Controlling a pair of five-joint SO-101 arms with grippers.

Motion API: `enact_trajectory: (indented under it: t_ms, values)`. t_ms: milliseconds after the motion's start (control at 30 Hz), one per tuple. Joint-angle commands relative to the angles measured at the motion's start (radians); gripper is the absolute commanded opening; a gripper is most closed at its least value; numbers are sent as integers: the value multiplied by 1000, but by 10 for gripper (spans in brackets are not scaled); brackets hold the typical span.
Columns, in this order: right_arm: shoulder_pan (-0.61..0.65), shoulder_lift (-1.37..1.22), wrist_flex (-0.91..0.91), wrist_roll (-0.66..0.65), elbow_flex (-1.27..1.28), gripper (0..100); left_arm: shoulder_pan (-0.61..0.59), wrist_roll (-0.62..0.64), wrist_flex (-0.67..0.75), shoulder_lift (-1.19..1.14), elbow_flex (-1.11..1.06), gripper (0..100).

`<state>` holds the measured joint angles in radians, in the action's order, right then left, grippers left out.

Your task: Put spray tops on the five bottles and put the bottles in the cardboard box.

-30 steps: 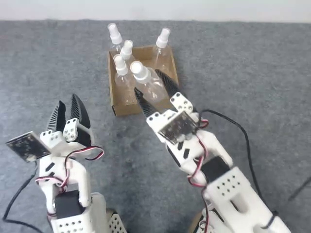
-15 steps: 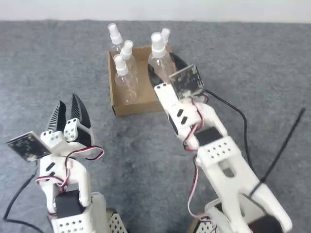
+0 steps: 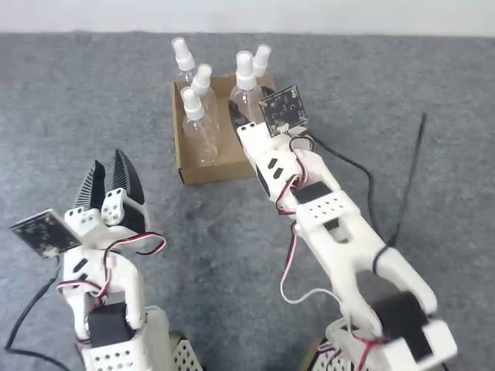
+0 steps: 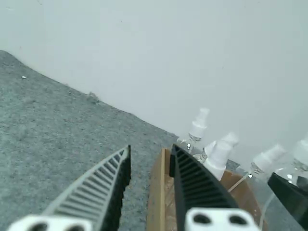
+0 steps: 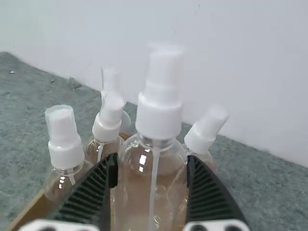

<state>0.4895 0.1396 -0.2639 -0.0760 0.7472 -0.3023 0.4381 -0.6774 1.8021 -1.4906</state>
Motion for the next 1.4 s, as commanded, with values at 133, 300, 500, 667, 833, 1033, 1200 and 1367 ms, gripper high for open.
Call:
enact_trajectory:
  t_ms: [133, 300, 500, 667, 833, 1033, 1200, 1367]
  values:
    - [-28, -156, -219, 3, -69, 30, -2, -6, -11, 18, 71, 133]
    - [-54, -248, -309, 3, -69, 30, -2, -6, -11, 18, 73, 133]
    - [-59, -338, -367, 3, -69, 30, -2, -6, -11, 18, 73, 133]
    - [-58, -406, -438, 3, -71, 30, -2, -6, -11, 18, 73, 133]
    - [-56, -438, -444, 3, -71, 32, -2, -6, -11, 18, 74, 133]
    - [-58, -452, -440, 3, -63, 34, -2, -6, -11, 18, 76, 133]
    - [-51, -441, -444, -43, -20, 35, -2, -6, -9, 18, 76, 133]
    - [-54, -441, -444, -109, 0, 35, -3, -6, -8, 18, 76, 133]
